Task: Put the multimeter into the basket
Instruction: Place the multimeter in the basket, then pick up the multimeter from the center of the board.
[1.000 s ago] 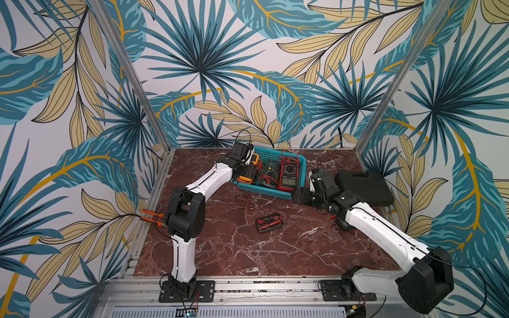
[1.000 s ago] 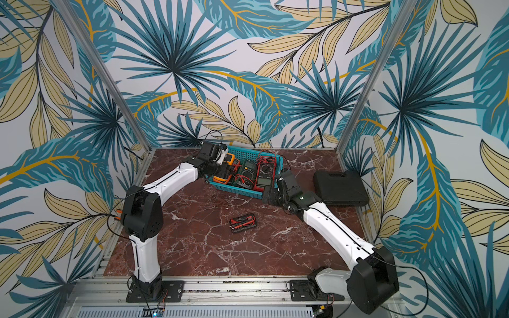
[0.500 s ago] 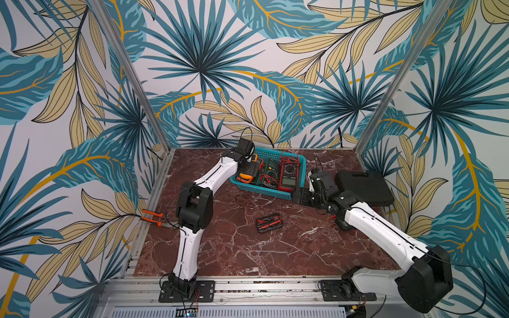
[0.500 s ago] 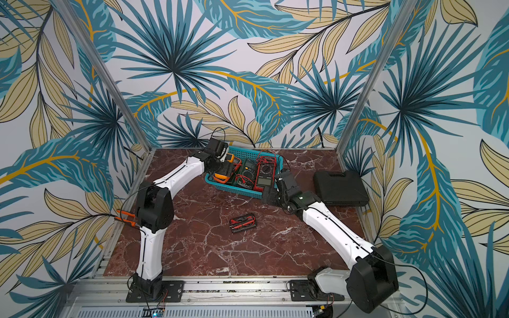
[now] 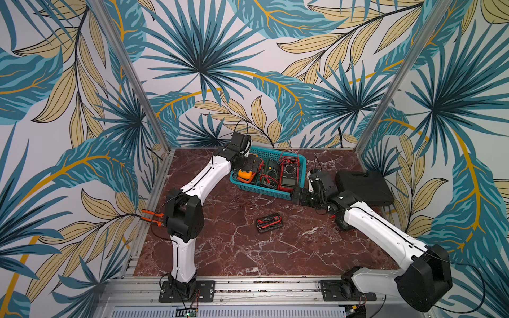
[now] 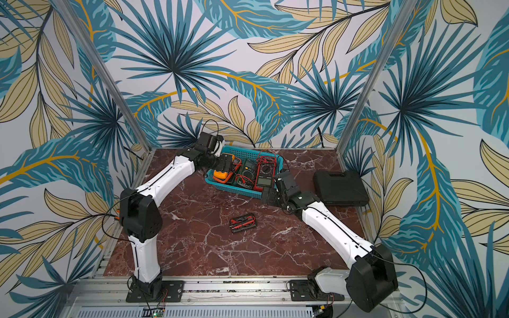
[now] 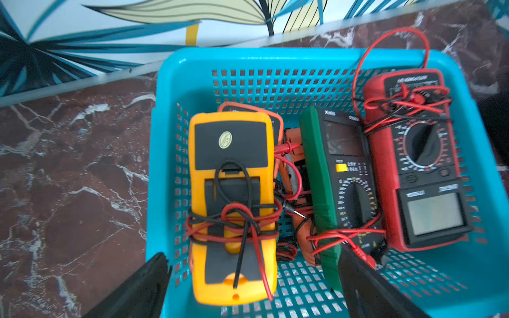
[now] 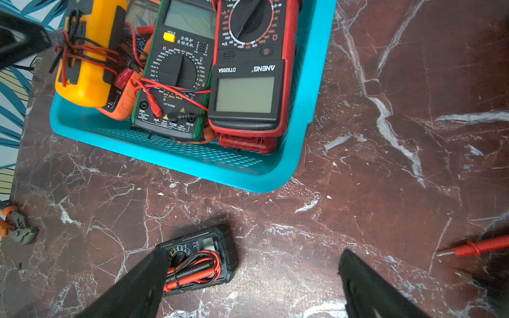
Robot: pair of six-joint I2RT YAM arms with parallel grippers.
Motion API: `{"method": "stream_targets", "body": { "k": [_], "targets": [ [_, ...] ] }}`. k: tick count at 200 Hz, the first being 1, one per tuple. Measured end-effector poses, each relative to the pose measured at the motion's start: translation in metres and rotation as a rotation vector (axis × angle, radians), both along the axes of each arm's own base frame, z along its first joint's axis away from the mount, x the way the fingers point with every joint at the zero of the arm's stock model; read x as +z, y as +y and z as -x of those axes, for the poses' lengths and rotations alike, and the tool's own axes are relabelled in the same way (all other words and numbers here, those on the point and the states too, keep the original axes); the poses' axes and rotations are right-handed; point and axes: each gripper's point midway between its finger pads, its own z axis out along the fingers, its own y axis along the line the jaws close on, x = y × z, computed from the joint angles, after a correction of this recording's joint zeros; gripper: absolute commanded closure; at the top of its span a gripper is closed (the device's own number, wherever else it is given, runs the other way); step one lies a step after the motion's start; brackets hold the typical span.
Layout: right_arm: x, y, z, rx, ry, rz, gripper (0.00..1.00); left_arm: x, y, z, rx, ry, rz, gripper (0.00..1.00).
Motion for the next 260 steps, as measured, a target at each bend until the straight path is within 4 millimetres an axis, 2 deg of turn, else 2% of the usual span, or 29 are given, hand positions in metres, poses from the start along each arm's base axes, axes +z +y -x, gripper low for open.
{"method": "stream_targets", "body": {
  "k": [25, 49, 81, 131, 159, 185, 216, 260],
  "targets": [
    [0.001, -0.001, -0.001, -0.005, -0.005, 0.005, 0.0, 0.02, 0.006, 0.014, 0.016, -0.038, 0.026, 0.0],
    [0.004, -0.001, -0.002, -0.008, -0.013, 0.008, 0.0, 0.026, 0.009, 0.039, 0.006, -0.056, 0.04, 0.0],
    [0.004, -0.005, -0.003, -0.016, -0.015, 0.028, 0.01, 0.021, -0.011, 0.081, -0.076, -0.078, 0.041, 0.0],
    [0.004, -0.019, 0.002, -0.052, -0.014, 0.087, 0.01, -0.028, -0.056, 0.147, -0.289, -0.018, -0.02, 0.0],
    [0.01, -0.036, 0.009, -0.092, -0.021, 0.139, 0.0, -0.048, -0.074, 0.173, -0.405, 0.004, -0.07, 0.0],
    [0.012, -0.059, 0.017, -0.151, -0.007, 0.193, 0.0, -0.065, -0.089, 0.188, -0.494, 0.029, -0.111, 0.0],
    [0.022, -0.094, 0.026, -0.254, -0.01, 0.213, 0.01, -0.095, -0.098, 0.206, -0.577, 0.1, -0.171, 0.0],
    [0.026, -0.142, 0.04, -0.397, -0.002, 0.214, 0.01, -0.135, -0.095, 0.224, -0.629, 0.216, -0.26, 0.0]
  ]
}}
